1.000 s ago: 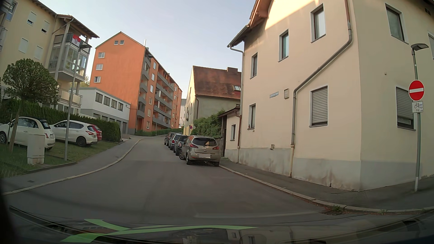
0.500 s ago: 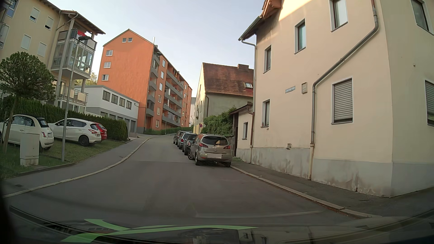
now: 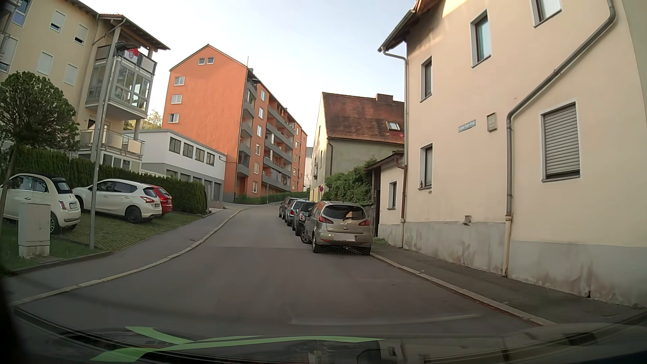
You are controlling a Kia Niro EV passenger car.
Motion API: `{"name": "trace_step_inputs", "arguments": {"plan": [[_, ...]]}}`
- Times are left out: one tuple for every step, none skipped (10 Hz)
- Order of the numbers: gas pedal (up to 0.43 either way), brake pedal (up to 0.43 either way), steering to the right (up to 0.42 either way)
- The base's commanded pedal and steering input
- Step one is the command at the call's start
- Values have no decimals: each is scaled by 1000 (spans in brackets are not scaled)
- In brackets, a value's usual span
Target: Follow the waypoints while adhering to traffic rules and regulations
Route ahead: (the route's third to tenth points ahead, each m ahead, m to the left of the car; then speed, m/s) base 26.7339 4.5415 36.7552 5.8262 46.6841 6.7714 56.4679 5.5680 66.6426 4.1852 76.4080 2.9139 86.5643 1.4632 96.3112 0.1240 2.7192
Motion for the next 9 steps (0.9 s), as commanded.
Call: {"name": "trace_step_inputs", "arguments": {"plan": [[197, 0, -189], [197, 0, -183], [197, 0, -179], [197, 0, -175], [197, 0, -172], [197, 0, -170], [197, 0, -170], [197, 0, -170], [189, 0, -170]]}}
